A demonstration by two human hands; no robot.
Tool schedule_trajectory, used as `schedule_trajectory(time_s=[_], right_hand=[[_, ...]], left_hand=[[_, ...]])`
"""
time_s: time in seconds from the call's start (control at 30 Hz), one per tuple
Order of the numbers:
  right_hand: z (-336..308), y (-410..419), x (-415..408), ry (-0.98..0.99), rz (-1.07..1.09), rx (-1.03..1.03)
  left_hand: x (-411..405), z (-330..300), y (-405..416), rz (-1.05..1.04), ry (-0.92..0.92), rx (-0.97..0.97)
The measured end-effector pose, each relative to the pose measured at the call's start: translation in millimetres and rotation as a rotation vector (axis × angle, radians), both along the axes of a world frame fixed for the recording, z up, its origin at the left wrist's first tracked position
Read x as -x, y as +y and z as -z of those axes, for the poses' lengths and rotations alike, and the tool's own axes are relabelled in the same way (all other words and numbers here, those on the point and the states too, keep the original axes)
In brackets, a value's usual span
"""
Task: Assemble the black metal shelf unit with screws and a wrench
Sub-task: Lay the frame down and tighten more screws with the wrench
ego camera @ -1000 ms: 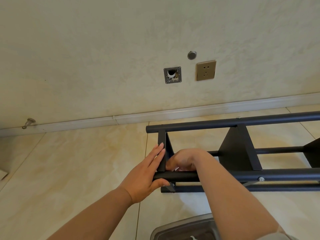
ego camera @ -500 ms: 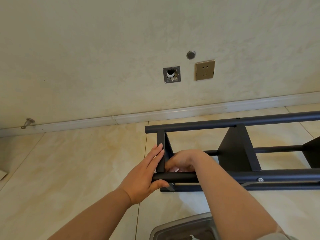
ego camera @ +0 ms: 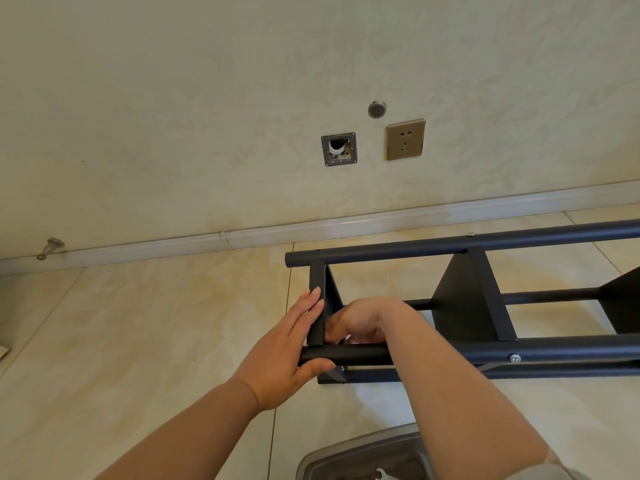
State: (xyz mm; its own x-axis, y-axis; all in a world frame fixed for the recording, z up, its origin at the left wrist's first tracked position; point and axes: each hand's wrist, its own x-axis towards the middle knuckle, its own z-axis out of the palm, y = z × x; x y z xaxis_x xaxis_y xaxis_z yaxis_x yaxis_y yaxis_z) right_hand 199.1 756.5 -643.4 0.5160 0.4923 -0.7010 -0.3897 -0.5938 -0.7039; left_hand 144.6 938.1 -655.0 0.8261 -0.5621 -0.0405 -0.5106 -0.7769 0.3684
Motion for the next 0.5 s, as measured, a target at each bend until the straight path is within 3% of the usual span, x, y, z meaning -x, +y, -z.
schedule_trajectory(time_s=[0.5], right_hand=[[-0.4, 1.2, -2.4, -0.027, 0.016, 0.047]], left_hand=[[-3.6, -1.8, -0.9, 0.003, 0.009, -0.008]])
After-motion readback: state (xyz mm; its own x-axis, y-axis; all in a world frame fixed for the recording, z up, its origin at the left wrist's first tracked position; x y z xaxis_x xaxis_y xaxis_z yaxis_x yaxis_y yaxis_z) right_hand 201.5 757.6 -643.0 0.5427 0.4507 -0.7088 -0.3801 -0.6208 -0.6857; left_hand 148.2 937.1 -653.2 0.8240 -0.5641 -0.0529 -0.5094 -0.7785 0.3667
